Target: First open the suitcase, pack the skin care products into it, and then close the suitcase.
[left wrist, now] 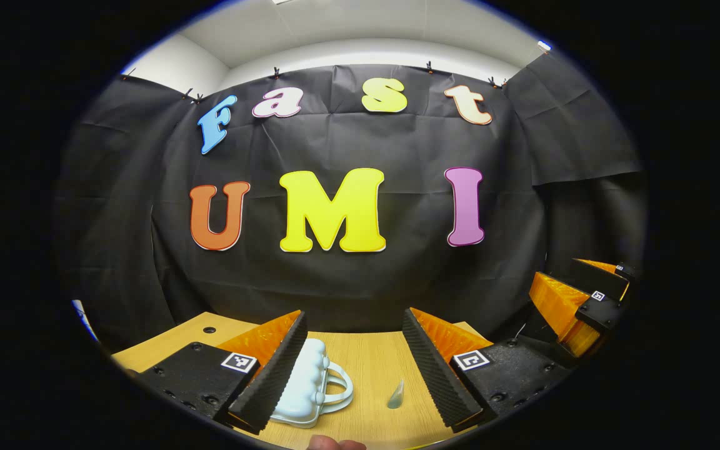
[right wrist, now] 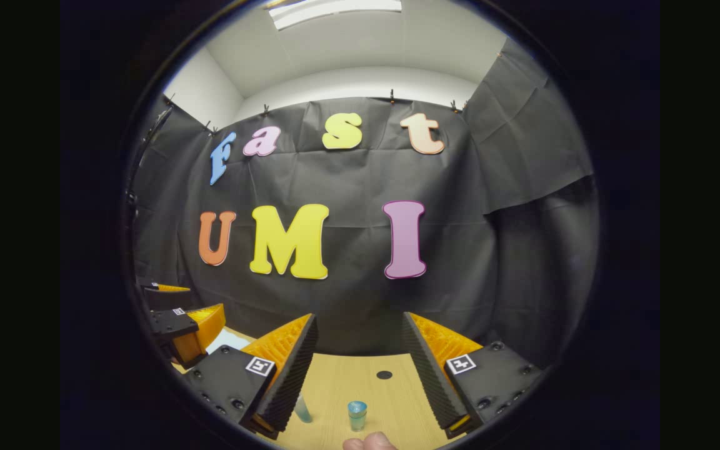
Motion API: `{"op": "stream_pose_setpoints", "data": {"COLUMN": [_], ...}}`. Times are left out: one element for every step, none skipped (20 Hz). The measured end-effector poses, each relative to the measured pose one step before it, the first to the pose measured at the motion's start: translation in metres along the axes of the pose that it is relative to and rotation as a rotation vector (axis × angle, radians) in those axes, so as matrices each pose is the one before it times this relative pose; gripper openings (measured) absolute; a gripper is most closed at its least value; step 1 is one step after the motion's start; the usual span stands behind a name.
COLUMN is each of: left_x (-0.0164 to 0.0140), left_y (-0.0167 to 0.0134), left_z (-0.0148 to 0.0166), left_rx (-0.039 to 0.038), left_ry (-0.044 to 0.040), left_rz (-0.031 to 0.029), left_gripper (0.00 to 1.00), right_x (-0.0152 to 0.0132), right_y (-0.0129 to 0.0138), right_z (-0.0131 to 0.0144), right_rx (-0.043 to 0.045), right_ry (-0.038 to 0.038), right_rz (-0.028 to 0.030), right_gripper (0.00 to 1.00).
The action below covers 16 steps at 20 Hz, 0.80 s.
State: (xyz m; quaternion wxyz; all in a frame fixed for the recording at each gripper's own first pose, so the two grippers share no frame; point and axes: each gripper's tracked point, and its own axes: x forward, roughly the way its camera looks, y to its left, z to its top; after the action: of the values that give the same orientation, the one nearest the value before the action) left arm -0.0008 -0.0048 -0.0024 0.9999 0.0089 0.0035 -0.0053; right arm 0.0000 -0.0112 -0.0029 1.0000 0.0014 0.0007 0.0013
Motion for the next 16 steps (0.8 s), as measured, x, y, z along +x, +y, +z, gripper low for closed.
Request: {"op": "stream_pose_setpoints", "data": {"left_x": [0.00008,-0.00044,-0.00041,-0.00083,-0.00095,-0.00055,-0.00019,0.00001,0.00043,0.00103,0.00052,0.00241,0.00218,0.00190,0.00230,0.00224], "left_y": [-0.00050,-0.00083,-0.00053,-0.00096,-0.00197,-0.00152,-0.00078,-0.00067,-0.00073,-0.00149,-0.00014,0.00013,0.00376,0.00566,0.00472,0.00132], "left_z": [-0.00170,-0.00163,-0.00159,-0.00232,-0.00206,-0.00136,-0.00073,-0.00066,-0.00160,-0.00076,0.00016,-0.00134,-0.00330,-0.00372,-0.00600,-0.00592], "left_rx": [0.00081,0.00191,0.00244,0.00074,-0.00497,-0.00344,0.00102,0.00328,0.00428,0.00703,0.01775,0.03634,0.05734,0.06248,0.06510,0.04071], "left_ry": [0.00508,0.00538,0.00779,0.00982,0.00705,0.00499,0.00309,0.00195,0.00164,-0.00056,-0.00383,-0.00398,0.00896,0.01173,0.01763,0.01389], "left_rz": [-0.00248,-0.00428,-0.00533,-0.00763,-0.00810,-0.00474,-0.00279,-0.00473,-0.00664,-0.01114,-0.01460,-0.01808,-0.02291,-0.02039,-0.02836,-0.02836], "left_gripper": [0.98,0.98,0.98,0.98,0.98,0.98,0.98,0.98,0.98,0.98,0.98,0.98,0.98,0.98,0.99,0.99], "right_x": [-0.00081,-0.00115,-0.00041,-0.00043,-0.00072,-0.00026,-0.00099,-0.00024,-0.00043,-0.00055,-0.00030,-0.00059,-0.00044,-0.00159,-0.00041,-0.00170], "right_y": [-0.00040,-0.00099,-0.00108,-0.00148,-0.00146,-0.00244,-0.00201,-0.00211,-0.00266,-0.00249,-0.00262,-0.00319,-0.00395,-0.00538,-0.00508,-0.00634], "right_z": [-0.00119,-0.00053,-0.00130,-0.00045,-0.00121,-0.00111,-0.00173,-0.00053,-0.00187,-0.00128,-0.00215,-0.00239,-0.00395,-0.00420,-0.00472,-0.00486], "right_rx": [-0.00071,-0.00041,-0.00238,-0.00345,-0.00190,-0.00199,-0.00293,-0.00259,-0.00028,-0.00368,-0.00711,-0.01115,-0.01400,-0.01069,-0.00683,-0.00404], "right_ry": [0.00351,0.00211,0.00283,0.00082,0.00246,0.00191,0.00271,0.00376,0.00382,0.00408,0.00547,0.00633,0.00784,0.00853,0.01119,0.01250], "right_rz": [-0.00096,-0.00104,-0.00101,-0.00369,-0.00322,-0.00474,-0.00614,-0.00660,-0.00647,-0.00535,-0.00697,-0.00208,-0.00565,-0.00647,-0.01009,-0.01126], "right_gripper": [0.81,0.81,0.81,0.81,0.81,0.81,0.81,0.81,0.81,0.81,0.81,0.81,0.81,0.81,0.81,0.80]}}
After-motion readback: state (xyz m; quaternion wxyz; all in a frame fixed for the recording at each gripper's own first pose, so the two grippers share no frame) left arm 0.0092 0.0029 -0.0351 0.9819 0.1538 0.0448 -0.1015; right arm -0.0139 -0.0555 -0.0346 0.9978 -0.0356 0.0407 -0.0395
